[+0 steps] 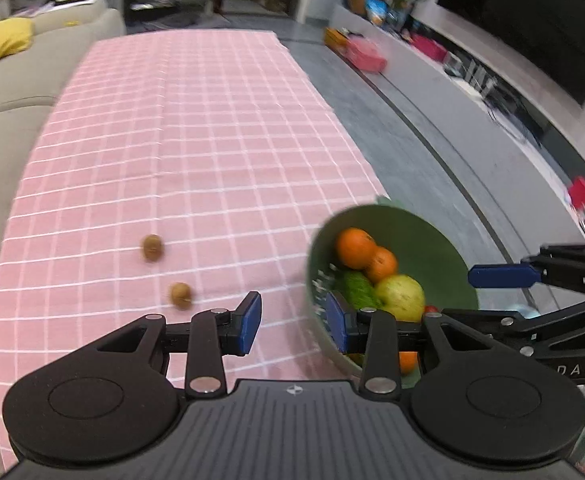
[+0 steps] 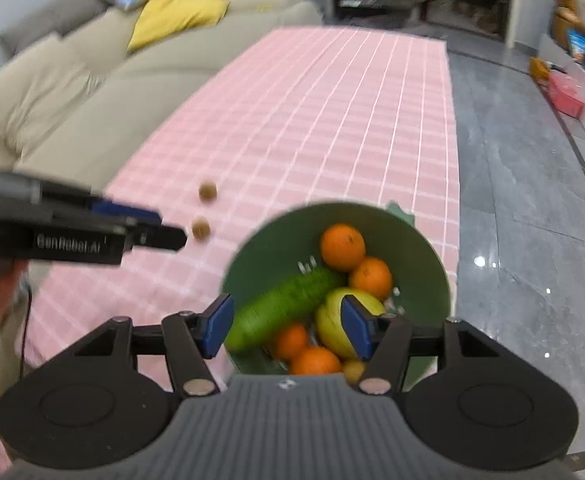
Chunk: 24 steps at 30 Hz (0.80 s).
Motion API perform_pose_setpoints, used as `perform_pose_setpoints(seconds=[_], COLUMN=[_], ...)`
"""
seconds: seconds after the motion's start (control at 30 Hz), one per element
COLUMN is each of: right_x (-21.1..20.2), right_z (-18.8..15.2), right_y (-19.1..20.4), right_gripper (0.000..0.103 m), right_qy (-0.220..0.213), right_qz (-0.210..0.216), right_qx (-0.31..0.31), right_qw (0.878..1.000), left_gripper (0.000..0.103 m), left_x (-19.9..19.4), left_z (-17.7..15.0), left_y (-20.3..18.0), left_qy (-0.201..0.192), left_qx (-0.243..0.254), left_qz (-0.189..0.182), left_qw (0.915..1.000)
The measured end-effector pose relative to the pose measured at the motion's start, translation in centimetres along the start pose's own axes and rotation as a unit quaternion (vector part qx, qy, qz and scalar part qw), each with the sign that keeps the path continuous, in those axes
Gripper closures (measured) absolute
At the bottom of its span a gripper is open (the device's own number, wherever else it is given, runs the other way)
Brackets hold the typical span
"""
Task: Organize fruits
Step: 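Move both tools back toward the last two small brown fruits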
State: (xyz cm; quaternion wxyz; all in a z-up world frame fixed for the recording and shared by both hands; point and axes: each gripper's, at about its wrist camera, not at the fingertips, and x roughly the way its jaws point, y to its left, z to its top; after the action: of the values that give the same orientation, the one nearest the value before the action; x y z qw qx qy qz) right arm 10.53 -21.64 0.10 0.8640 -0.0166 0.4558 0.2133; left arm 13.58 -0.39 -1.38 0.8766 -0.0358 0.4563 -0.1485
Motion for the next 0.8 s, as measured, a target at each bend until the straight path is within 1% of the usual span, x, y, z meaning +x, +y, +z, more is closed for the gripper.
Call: perform_pose_setpoints(seconds=[0.07,0.2,0.33,0.47,0.57,0.67,0.8], right_x=[0.1,1.0,2.5,3.7,4.6,5.8,7.5], right_z=[0.4,1.1,1.7,2.2,2.7,3.1,3.9], right_y=[0.8,2.2,4.0,5.2,5.6,5.8,6.0], right_gripper=[0.046,0.046,0.047,0.053,0.057,0.062,0.067], right_qy=[-0.019,-0.041,-0.045,-0.045,-0.048,-0.047,-0.041], right_qz=[0.003,0.015,0.022,0.026,0.026,0.024,0.022], right_qx=[0.017,0.039,0.036,0.022,0.016,0.011,-0.005], right_qw=[1.0,0.998,0.998,0.998,0.998,0.999,0.999], left_gripper=[0.059,0.059,0.059,0.059,0.059,0.059,0.059], left_x=[-0.6,-1.1,-1.1,-0.5,-0.2,0.4,2.1], left_z=[-0.1,-0.4,-0.7,-1.1,-1.2,-1.4,-1.8], left_y=[1.0,3.3,5.6,7.5,8.0,8.2,8.2], left_qy=[-0.011,-0.027,-0.031,-0.028,-0.028,-0.027,-0.026], left_qx=[-0.013,-0.041,-0.069,-0.091,-0.096,-0.089,-0.088], left_qz=[0.005,0.02,0.038,0.054,0.052,0.048,0.044], left_qw=[0.9998,0.9986,0.9964,0.994,0.9936,0.9945,0.9948])
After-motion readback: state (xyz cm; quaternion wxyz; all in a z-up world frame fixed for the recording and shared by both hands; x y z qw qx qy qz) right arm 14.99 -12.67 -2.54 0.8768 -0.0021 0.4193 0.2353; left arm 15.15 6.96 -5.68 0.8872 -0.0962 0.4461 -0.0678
